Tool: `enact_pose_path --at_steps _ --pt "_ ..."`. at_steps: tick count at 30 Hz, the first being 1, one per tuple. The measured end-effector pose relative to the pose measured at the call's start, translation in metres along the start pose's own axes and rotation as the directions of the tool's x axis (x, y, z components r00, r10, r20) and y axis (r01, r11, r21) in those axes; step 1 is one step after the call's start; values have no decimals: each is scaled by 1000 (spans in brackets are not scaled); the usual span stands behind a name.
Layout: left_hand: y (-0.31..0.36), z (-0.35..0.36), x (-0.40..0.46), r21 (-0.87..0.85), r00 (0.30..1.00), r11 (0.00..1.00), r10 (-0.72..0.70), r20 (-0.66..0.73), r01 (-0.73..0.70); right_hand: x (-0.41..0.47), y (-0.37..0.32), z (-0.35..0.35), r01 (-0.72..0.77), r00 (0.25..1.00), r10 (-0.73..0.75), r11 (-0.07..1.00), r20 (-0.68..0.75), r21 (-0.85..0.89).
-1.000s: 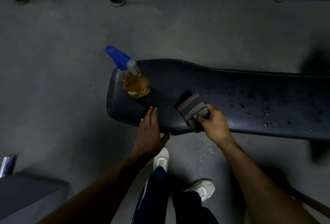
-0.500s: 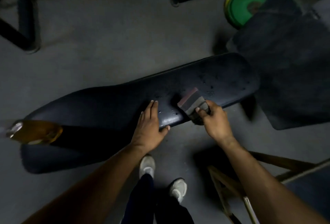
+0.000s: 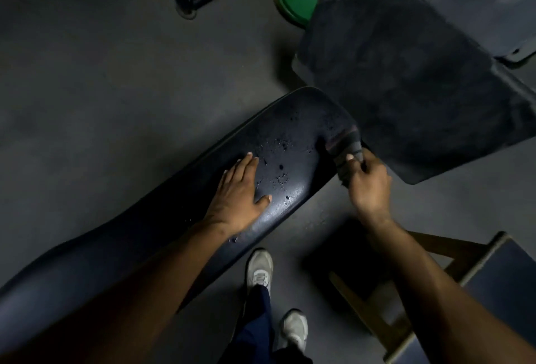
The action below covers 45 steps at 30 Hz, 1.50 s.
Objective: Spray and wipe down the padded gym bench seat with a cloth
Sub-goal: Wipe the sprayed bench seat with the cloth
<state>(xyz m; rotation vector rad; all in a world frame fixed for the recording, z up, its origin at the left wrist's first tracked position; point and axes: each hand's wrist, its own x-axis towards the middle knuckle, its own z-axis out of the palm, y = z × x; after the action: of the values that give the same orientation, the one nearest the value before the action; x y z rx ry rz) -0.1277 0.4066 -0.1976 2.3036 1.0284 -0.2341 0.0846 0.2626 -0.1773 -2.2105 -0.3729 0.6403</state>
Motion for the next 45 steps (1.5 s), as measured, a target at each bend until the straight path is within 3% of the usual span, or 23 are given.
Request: enact_pose_path --at_steps 3,6,8,10,13,16,19,22,26,28,33,36,40,43,45 --pt "-6 -4 37 20 1000 1000 0 23 -1 35 6 17 129 985 -144 979 -92 -159" --pt "-9 -5 70 37 999 999 5 43 -7 58 27 50 235 969 -193 907 152 -350" --pt "-9 -4 89 52 998 998 16 58 -19 50 42 69 371 914 -206 770 350 -519" --pt "-6 -4 104 62 997 998 25 80 -30 34 47 74 441 880 -197 679 433 -587" --pt "-2 -4 121 101 992 994 31 123 -43 31 55 62 440 889 -194 615 415 -654" --pt "-1 -2 129 155 984 987 11 177 -39 58 52 45 338 933 -114 606 342 -720" --pt "-1 4 129 192 981 981 2 192 -39 100 36 46 247 957 -45 650 287 -719" --pt "0 7 128 203 980 978 -1 201 -41 126 18 59 252 944 -22 694 330 -674" --pt "1 0 130 195 968 980 -17 250 -33 100 20 60 532 816 -159 582 556 -614" --pt "0 -6 133 187 955 982 -23 297 -35 88 32 42 590 771 -159 543 617 -598" --pt "-1 -10 136 199 941 978 -8 339 -63 125 34 20 430 870 -87 613 485 -663" --pt "-1 -4 135 210 953 976 -16 303 -50 162 7 48 401 875 -84 676 477 -618" --pt "2 -1 134 215 956 976 -36 291 -29 163 -19 84 556 789 -160 597 594 -578" --pt "2 -2 134 198 963 980 -37 265 -17 133 -13 73 666 697 -191 530 691 -525" --pt "-3 -3 130 220 975 975 -25 219 -24 123 -2 54 687 686 -194 490 701 -537"
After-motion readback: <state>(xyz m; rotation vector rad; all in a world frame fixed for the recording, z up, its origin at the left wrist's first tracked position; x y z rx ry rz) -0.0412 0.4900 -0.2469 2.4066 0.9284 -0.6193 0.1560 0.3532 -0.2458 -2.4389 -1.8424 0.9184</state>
